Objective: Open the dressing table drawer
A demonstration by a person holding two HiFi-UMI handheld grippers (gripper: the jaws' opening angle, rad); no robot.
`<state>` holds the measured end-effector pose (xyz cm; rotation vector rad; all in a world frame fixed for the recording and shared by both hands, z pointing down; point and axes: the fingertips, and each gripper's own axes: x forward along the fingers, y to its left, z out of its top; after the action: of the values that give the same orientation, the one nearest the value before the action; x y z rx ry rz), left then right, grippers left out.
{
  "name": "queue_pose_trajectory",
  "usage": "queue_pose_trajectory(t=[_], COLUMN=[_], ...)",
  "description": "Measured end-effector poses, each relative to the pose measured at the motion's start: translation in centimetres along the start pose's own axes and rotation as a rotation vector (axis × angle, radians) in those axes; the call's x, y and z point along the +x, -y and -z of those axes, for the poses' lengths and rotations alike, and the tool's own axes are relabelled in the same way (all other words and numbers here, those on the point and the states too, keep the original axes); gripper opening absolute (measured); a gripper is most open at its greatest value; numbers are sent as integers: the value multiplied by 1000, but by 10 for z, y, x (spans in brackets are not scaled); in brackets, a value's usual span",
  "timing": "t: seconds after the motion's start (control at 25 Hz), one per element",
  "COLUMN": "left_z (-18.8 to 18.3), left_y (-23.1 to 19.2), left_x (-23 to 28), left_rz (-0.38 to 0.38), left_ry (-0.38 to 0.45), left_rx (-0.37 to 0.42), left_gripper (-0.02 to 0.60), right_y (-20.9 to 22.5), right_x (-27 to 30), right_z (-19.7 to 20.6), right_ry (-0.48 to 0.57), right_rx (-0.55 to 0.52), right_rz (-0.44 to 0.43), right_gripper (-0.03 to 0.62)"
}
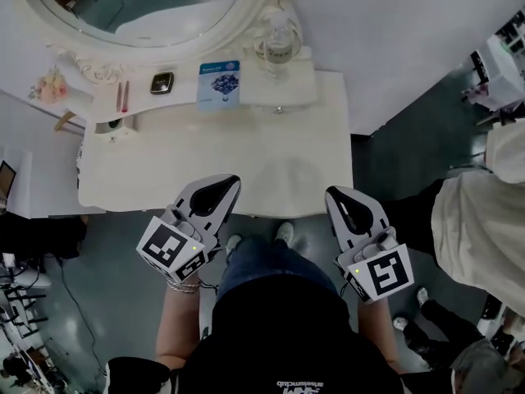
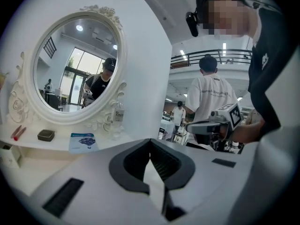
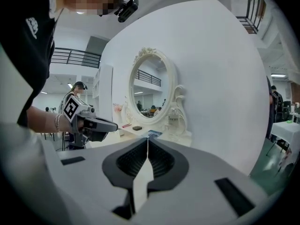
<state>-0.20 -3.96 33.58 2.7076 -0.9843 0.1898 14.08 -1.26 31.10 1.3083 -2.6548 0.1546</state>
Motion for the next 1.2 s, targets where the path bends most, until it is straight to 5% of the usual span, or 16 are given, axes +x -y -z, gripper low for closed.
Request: queue_pose_trajectory(t=[0.64, 1.2], left_z=[20, 15], left_y=[-10, -19], left_x=[9, 76], left_rz=[-60, 88], left_ry=[3, -33], left_rx=[-35, -74], left_gripper=[17, 17], right_y=[5, 41], right_x=[11, 46], right_z=[19, 12], right_ry=[-67, -92], right_rx=[-3, 22], right_rz=[-10, 67], right_gripper=[20, 20])
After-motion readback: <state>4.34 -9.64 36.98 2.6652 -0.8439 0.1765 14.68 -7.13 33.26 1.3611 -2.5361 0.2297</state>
